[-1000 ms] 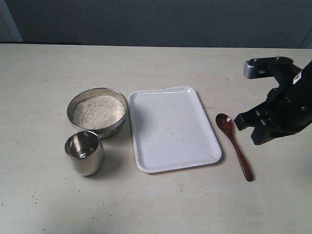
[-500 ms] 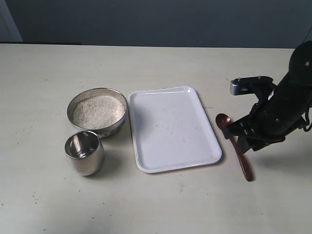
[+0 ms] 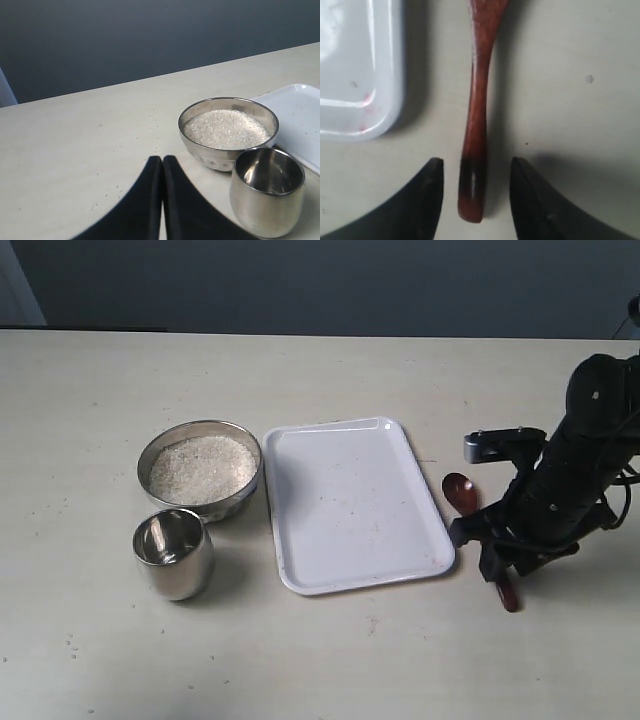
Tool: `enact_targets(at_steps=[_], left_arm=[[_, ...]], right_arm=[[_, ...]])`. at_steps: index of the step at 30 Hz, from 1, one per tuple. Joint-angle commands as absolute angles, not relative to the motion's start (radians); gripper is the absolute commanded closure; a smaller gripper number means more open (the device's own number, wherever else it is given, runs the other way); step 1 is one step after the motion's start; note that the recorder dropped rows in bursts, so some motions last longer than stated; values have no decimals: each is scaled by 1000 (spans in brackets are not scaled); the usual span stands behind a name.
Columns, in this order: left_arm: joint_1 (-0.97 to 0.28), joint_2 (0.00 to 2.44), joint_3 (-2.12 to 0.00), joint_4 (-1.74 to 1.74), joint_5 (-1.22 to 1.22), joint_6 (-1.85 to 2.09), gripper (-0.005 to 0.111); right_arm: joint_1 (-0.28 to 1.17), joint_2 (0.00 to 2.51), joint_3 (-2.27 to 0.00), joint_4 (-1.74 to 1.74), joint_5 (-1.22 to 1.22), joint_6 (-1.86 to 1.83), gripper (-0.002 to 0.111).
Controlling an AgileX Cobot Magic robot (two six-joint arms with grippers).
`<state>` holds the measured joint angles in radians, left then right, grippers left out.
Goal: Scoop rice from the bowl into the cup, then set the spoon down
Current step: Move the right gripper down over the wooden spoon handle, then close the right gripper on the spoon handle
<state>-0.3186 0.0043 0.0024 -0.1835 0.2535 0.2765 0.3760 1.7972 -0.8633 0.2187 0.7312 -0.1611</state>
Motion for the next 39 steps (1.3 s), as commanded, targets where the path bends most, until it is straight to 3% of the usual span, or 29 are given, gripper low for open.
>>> enact_targets(at_steps=[1, 11, 25, 27, 30, 39], left_arm=[[-321, 0, 0, -184, 239, 272, 106], [-321, 0, 0, -182, 239, 272, 106], [-321, 0, 0, -182, 239, 272, 106], [-321, 0, 0, -182, 239, 272, 106], [-321, 0, 0, -182, 239, 272, 106], [-321, 0, 0, -182, 239, 272, 106]], right_arm=[[380, 1826, -860, 217, 723, -119, 66], [380, 1880, -860, 227, 726, -112, 77], [380, 1915, -860, 289, 745, -112, 78], [380, 1915, -860, 286, 751, -112, 86], [380, 1915, -860, 274, 761, -112, 108], [380, 1886, -866, 232, 866, -122, 109]])
